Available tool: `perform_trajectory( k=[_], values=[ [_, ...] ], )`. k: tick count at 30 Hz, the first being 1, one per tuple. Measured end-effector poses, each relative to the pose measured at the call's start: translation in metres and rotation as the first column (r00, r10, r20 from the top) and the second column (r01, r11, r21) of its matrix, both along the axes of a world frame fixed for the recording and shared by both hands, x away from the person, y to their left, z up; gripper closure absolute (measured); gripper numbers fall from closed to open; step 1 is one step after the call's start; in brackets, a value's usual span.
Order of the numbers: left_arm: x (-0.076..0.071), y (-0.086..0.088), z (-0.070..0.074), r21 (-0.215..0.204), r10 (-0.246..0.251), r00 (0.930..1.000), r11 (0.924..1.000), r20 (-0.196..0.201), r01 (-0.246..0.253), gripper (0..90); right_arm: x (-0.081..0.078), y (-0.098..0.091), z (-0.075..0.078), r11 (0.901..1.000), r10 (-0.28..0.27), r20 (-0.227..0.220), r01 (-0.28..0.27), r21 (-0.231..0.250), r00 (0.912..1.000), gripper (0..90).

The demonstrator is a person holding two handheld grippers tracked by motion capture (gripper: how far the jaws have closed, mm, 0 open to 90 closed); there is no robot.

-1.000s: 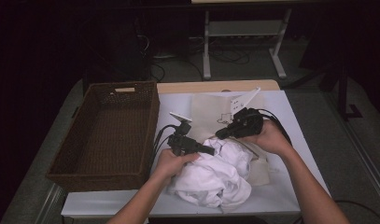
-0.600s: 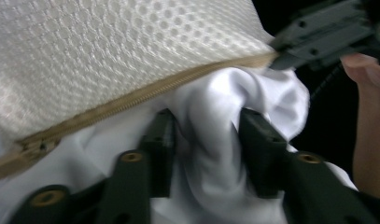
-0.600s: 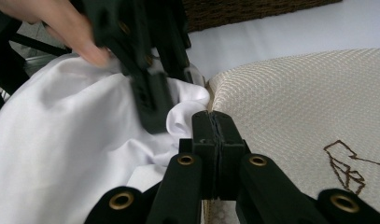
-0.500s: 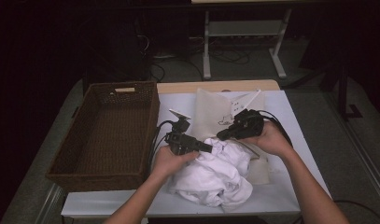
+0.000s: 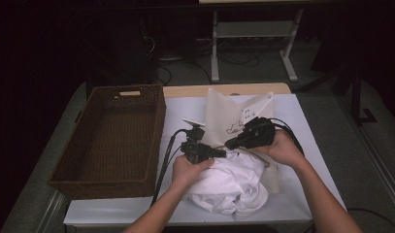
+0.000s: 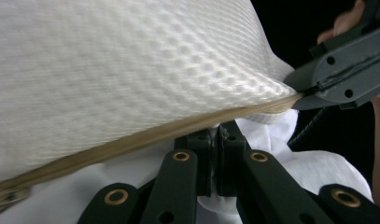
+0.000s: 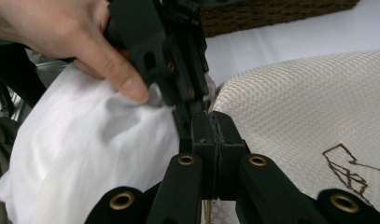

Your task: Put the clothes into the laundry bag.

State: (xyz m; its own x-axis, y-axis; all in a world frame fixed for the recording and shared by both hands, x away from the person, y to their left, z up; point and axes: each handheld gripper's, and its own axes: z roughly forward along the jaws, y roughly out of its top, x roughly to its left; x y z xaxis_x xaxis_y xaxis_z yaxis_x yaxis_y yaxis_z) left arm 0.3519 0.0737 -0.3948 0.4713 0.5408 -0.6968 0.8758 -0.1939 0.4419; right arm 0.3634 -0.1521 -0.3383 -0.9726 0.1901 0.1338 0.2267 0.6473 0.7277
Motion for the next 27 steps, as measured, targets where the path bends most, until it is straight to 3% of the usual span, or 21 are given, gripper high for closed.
perform_trajectory(
  k=[5, 8, 10, 11, 13, 15, 16, 17, 18, 19, 21, 23, 24, 26, 27],
  values=[
    [-0.005, 0.007, 0.012, 0.041, -0.024, 0.9996, 0.9989, 0.015, 0.023, 66.5, 0.003, -0.003, -0.005, 0.9999, -0.007, -0.014, 0.007, -0.015, 0.9999, 88.6],
    [-0.007, 0.014, 0.02, 0.039, -0.019, 0.9996, 0.9991, 0.02, 0.018, 54.2, 0.004, -0.003, -0.006, 0.9998, -0.012, -0.014, 0.012, -0.019, 0.9998, 88.6],
    [-0.01, 0.021, 0.031, 0.087, -0.052, 0.9981, 0.995, 0.034, 0.049, 49.4, 0.005, -0.003, -0.006, 0.9997, -0.014, -0.011, 0.014, -0.019, 0.9998, 88.6],
    [-0.01, 0.021, 0.031, 0.087, -0.052, 0.9981, 0.995, 0.034, 0.049, 46.3, 0.005, -0.003, -0.006, 0.9997, -0.014, -0.011, 0.014, -0.019, 0.9998, 88.6],
    [-0.012, 0.022, 0.031, 0.13, -0.08, 0.9966, 0.9886, 0.02, 0.077, 43.7, 0.006, -0.003, -0.006, 0.9996, -0.02, -0.011, 0.02, -0.019, 0.9997, 88.6],
    [-0.011, 0.021, 0.028, 0.125, -0.078, 0.9968, 0.9892, 0.017, 0.075, 41.1, 0.006, -0.002, -0.006, 0.9996, -0.019, -0.011, 0.019, -0.019, 0.9998, 88.6],
    [-0.008, 0.016, 0.019, 0.091, -0.069, 0.9976, 0.9936, 0.0, 0.068, 40.5, 0.006, 0.0, -0.007, 0.9996, -0.018, -0.009, 0.018, -0.022, 0.9998, 88.6],
    [-0.008, 0.016, 0.019, 0.091, -0.069, 0.9976, 0.9936, 0.0, 0.068, 39.7, 0.006, 0.0, -0.007, 0.9996, -0.018, -0.009, 0.018, -0.022, 0.9998, 88.6],
    [-0.005, 0.003, 0.007, 0.058, -0.077, 0.9966, 0.9952, -0.029, 0.079, 39.6, 0.006, 0.005, -0.009, 0.9995, -0.012, -0.009, 0.012, -0.03, 0.9999, 88.6],
    [-0.005, -0.006, 0.002, 0.058, -0.096, 0.9948, 0.9935, -0.036, 0.098, 41.2, 0.006, 0.006, -0.009, 0.9994, -0.008, -0.009, 0.008, -0.033, 0.9999, 88.6],
    [-0.008, -0.021, -0.005, 0.111, -0.132, 0.9912, 0.985, -0.005, 0.132, 56.8, 0.005, 0.008, -0.01, 0.9992, -0.002, -0.011, 0.002, -0.039, 0.9999, 88.6],
    [-0.009, -0.028, -0.008, 0.121, -0.139, 0.9903, 0.983, 0.002, 0.138, 75.4, 0.005, 0.008, -0.011, 0.9988, 0.006, -0.009, -0.006, -0.048, 0.9999, 88.6],
    [-0.009, -0.028, -0.008, 0.121, -0.139, 0.9903, 0.983, 0.002, 0.138, 80.6, 0.004, 0.008, -0.01, 0.9986, 0.005, -0.011, -0.006, -0.053, 0.9999, 88.6],
    [-0.009, -0.028, -0.005, 0.106, -0.132, 0.9912, 0.9859, 0.015, 0.129, 83.6, 0.003, 0.005, -0.009, 0.9991, 0.006, -0.007, -0.007, -0.043, 1.0, 88.7],
    [-0.01, -0.026, -0.004, 0.077, -0.126, 0.9919, 0.9891, 0.01, 0.125, 83.6, 0.003, 0.005, -0.009, 0.9991, 0.006, -0.007, -0.007, -0.043, 1.0, 88.7]
  ],
)
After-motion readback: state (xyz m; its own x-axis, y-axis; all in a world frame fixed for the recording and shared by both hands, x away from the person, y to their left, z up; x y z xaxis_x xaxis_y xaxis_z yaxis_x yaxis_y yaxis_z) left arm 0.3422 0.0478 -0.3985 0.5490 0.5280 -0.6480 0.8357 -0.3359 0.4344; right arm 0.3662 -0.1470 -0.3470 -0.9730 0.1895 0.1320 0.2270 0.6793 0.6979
